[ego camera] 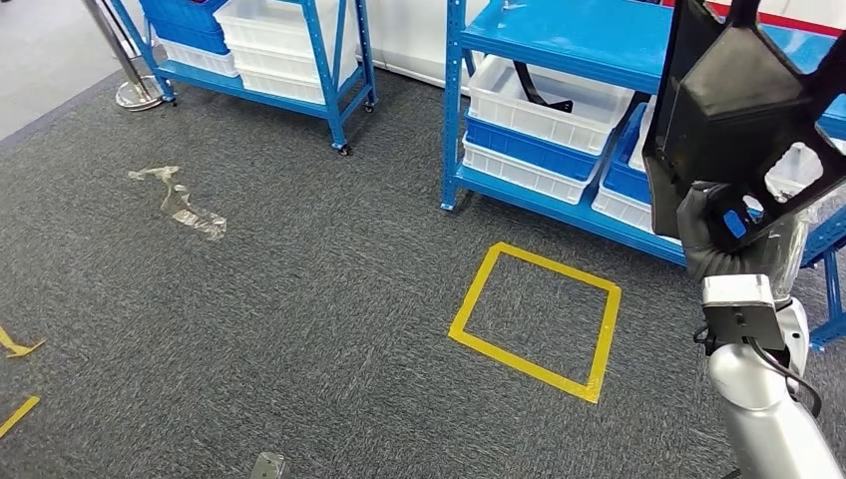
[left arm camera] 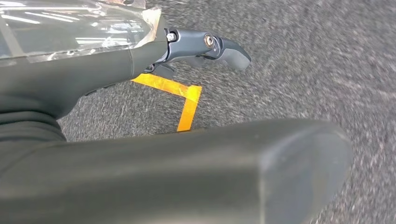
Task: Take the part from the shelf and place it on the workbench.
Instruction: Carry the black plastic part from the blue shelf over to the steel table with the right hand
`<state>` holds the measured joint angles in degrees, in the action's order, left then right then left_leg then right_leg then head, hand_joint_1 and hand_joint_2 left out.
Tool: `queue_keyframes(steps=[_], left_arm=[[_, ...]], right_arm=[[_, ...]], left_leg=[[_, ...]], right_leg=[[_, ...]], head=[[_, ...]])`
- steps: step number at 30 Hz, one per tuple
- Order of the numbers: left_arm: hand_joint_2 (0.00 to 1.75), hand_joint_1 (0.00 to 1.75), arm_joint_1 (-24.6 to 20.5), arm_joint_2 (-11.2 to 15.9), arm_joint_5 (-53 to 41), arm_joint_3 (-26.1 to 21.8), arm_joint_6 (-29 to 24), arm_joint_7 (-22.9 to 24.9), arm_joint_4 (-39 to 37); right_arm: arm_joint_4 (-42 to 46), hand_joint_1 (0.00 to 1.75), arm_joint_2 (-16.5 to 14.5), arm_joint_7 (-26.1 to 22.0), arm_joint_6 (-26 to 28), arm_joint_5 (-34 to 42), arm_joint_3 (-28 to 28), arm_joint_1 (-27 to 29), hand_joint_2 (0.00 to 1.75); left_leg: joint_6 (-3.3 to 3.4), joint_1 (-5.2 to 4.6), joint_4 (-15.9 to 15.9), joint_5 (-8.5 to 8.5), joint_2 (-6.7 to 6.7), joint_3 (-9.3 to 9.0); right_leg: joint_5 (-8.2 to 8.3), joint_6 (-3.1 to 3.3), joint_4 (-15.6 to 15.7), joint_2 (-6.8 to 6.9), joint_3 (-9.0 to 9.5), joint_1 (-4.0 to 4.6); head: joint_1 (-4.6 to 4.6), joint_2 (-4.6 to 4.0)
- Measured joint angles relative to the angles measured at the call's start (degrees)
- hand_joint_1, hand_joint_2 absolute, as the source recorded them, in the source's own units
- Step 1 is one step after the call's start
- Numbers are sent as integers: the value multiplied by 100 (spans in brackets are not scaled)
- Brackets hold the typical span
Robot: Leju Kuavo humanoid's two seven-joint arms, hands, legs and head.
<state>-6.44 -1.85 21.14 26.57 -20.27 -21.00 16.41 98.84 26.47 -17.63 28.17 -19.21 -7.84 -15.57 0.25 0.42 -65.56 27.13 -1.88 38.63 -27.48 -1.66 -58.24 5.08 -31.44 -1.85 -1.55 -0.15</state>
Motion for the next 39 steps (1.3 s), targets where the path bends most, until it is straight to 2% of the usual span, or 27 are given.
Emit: queue_keyframes(steps=[2, 3, 5, 6, 7, 9, 10, 11, 12, 13, 15, 16, 18, 20, 22, 24, 26, 27, 28, 29, 31, 32, 34, 35, 36, 37, 39], left_arm=[[0, 0, -8, -3, 5, -15, -7, -18, -1], [0, 0, -6, -4, 5, -19, -9, -22, -2], [0, 0, 18, -2, 5, -23, -14, -24, -7], [0, 0, 34, -2, 4, -25, -15, -21, -9], [0, 0, 42, -2, 3, -27, -17, -19, -10], [0, 0, 37, -5, -2, -30, -24, -14, -11], [0, 0, 33, -9, -7, -31, -27, -9, -11], [0, 0, 33, -14, -12, -31, -31, -2, -11], [0, 0, 36, -18, -19, -31, -36, 10, -11], [0, 0, 39, -21, -30, -31, -43, 23, -11], [0, 0, 37, -21, -54, -31, -54, 45, -11], [0, 0, 32, -21, -63, -31, -57, 51, -11], [0, 0, 29, -22, -70, -30, -61, 66, -11], [0, 0, 39, -19, -72, -30, -64, 76, -12], [0, 0, 41, -11, -73, -29, -66, 80, -13], [0, 0, 23, -7, -74, -28, -67, 80, -13], [0, 0, 11, -8, -76, -28, -67, 81, -13], [0, 0, 13, -9, -78, -28, -67, 82, -13], [0, 0, 15, -10, -81, -28, -67, 85, -13], [0, 0, 17, -11, -91, -27, -67, 88, -13], [0, 0, 5, -9, -119, -26, -67, 103, -13], [0, 0, -8, -8, -131, -25, -67, 116, -12], [0, 0, -37, -2, -148, -22, -67, 155, -11], [0, 0, -45, 4, -152, -22, -68, 175, -11], [0, 0, -47, 11, -155, -21, -68, 193, -11], [0, 0, -53, 20, -155, -22, -69, 208, -11], [0, 0, -79, 34, -142, -25, -73, 218, -11]], right_arm=[[-15, 175, -14, 39, -4, -52, -39, -67, 175], [-17, 175, -22, 65, -3, -84, -56, -85, 175], [-17, 175, -45, 102, -1, -137, -89, -95, 175], [-18, 175, -55, 113, 2, -151, -102, -90, 175], [-19, 175, -61, 116, 7, -159, -113, -83, 175], [-22, 175, -61, 120, 16, -161, -121, -58, 175], [-24, 175, -61, 121, 21, -160, -121, -37, 175], [-26, 175, -61, 125, 24, -160, -120, -10, 175], [-27, 175, -61, 128, 26, -161, -117, 19, 175], [-28, 175, -61, 131, 29, -161, -113, 42, 175], [-27, 175, -56, 133, 33, -162, -88, 64, 175], [-26, 175, -53, 133, 34, -162, -74, 66, 175], [-24, 175, -35, 133, 37, -161, -54, 70, 175], [-22, 175, -24, 135, 39, -161, -50, 73, 175], [-20, 175, -25, 136, 42, -161, -49, 73, 175], [-18, 175, -20, 135, 47, -161, -44, 76, 175], [-17, 175, -16, 135, 50, -160, -41, 80, 175], [-17, 175, -16, 136, 51, -160, -41, 82, 175], [-17, 175, -17, 139, 51, -158, -40, 83, 175], [-17, 175, -17, 144, 51, -156, -39, 85, 175], [-12, 175, -12, 155, 56, -152, -24, 87, 175], [-8, 175, -5, 157, 60, -152, -12, 86, 175], [-3, 175, 5, 158, 68, -156, 10, 68, 175], [-4, 175, 1, 159, 70, -162, 14, 48, 175], [-7, 175, -10, 160, 70, -171, 14, 26, 175], [-10, 175, -24, 161, 71, -183, 11, 5, 175], [-26, 175, -44, 163, 72, -200, 5, -39, 175]], left_leg=[[30, -25, 594, -166, -192, -320], [55, -49, 686, -169, -212, -357], [134, -73, 715, -192, -62, -341], [182, -74, 745, -216, 12, -353], [233, -68, 775, -245, 76, -369], [304, -67, 806, -281, 208, -384], [326, -73, 805, -286, 282, -379], [334, -84, 803, -287, 368, -376], [339, -94, 800, -288, 457, -374], [341, -101, 794, -288, 546, -376], [333, -104, 775, -284, 714, -380], [318, -113, 760, -278, 789, -373], [275, -127, 742, -277, 903, -335], [223, -126, 744, -292, 979, -296], [162, -134, 610, -204, 781, -218], [95, -119, 46, 104, 420, 66], [39, -61, -710, 405, 280, 473], [17, -32, -911, 435, 267, 598], [-3, -3, -899, 359, 247, 615], [-17, 20, -660, 195, 203, 507], [-29, 27, 126, -155, -27, 94], [-17, 17, 425, -254, -121, -70], [31, -36, 644, -279, -154, -177], [76, -51, 654, -287, -67, -171], [120, -61, 675, -296, 5, -179], [166, -59, 698, -309, 76, -192], [243, -39, 733, -339, 203, -217]], right_leg=[[-21, -53, 1, 105, 16, 38], [-32, -92, 10, 162, 30, 54], [-45, -174, 33, 273, 56, 63], [-76, -202, 4, 224, 51, 53], [-152, -209, -115, 95, 1, 44], [-439, -164, -712, -289, -274, 25], [-594, -142, -1118, -411, -481, 29], [-694, -140, -1451, -470, -662, 36], [-707, -162, -1602, -493, -763, 41], [-622, -202, -1518, -505, -754, 40], [-268, -293, -773, -606, -453, 26], [-111, -307, -394, -701, -291, 26], [40, -258, -11, -811, -118, 37], [62, -175, 3, -723, -104, 43], [77, -102, 23, -615, -84, 16], [65, -18, 34, -484, -55, 13], [44, 34, 33, -341, -40, 30], [34, 38, 33, -269, -34, 32], [22, 36, 32, -199, -24, 29], [7, 25, 32, -130, -7, 24], [-43, -28, 27, -4, 43, 35], [-71, -65, 26, 49, 61, 54], [-112, -140, 35, 165, 99, 99], [-123, -176, 48, 228, 122, 101], [-146, -208, 37, 228, 133, 85], [-197, -225, -34, 134, 108, 71], [-414, -201, -480, -203, -110, 37]], head=[[10, 0], [19, 0], [34, 0], [36, 0], [46, 0], [84, 0], [101, 0], [109, 0], [111, 0], [110, 0], [111, 0], [112, 0], [108, 0], [103, 0], [91, 0], [68, 0], [57, 0], [56, 0], [55, 0], [54, 0], [50, 0], [52, 0], [68, 0], [75, 0], [83, 0], [90, 0], [121, 0]])
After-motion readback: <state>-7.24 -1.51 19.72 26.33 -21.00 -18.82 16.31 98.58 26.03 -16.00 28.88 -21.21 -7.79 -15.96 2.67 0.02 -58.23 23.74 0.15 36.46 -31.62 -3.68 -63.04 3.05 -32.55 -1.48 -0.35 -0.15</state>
